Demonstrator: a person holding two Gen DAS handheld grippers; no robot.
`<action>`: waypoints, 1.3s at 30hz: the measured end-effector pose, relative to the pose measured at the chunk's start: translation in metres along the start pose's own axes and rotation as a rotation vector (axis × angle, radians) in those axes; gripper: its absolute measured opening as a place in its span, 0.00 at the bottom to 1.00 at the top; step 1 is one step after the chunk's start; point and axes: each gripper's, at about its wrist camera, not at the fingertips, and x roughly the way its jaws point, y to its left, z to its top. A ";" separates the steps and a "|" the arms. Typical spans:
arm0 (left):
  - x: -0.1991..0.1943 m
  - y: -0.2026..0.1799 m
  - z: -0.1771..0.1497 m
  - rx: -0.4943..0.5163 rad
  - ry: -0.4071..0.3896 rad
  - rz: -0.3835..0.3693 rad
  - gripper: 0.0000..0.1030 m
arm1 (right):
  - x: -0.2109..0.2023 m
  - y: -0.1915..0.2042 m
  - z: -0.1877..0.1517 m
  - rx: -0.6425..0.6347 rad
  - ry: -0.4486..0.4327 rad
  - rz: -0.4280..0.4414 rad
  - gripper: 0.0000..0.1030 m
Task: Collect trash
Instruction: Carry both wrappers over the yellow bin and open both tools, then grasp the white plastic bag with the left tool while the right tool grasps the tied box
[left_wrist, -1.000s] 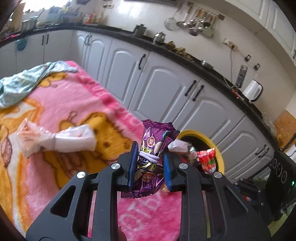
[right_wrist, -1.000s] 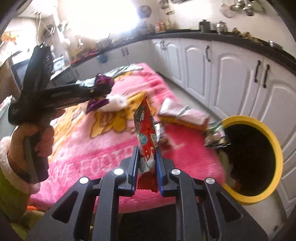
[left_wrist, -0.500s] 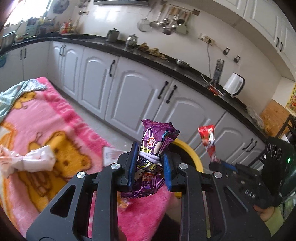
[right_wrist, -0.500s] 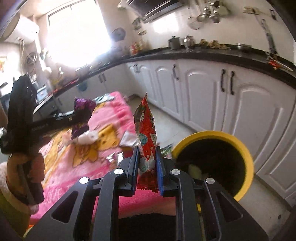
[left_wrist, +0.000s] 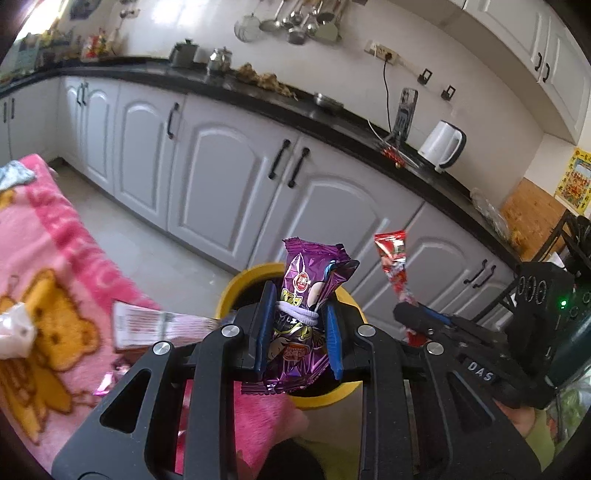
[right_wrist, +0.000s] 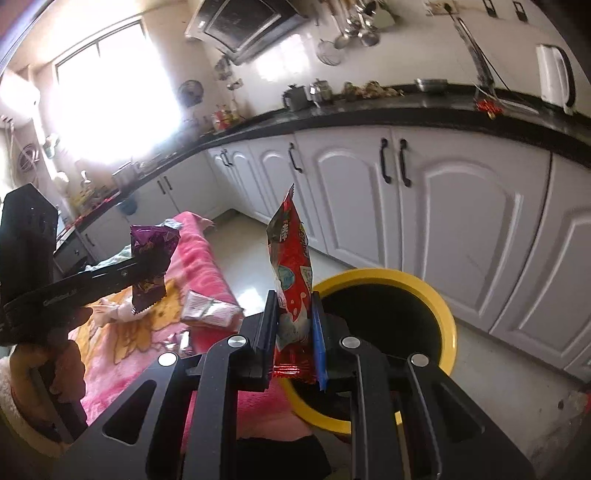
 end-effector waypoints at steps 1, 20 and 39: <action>0.006 -0.001 -0.001 -0.006 0.009 -0.007 0.18 | 0.003 -0.005 -0.002 0.010 0.009 -0.008 0.16; 0.071 0.009 -0.012 -0.044 0.091 0.025 0.71 | 0.042 -0.067 -0.019 0.177 0.078 -0.072 0.46; -0.051 0.104 -0.017 -0.183 -0.083 0.180 0.87 | 0.039 0.023 -0.012 -0.011 0.076 0.039 0.63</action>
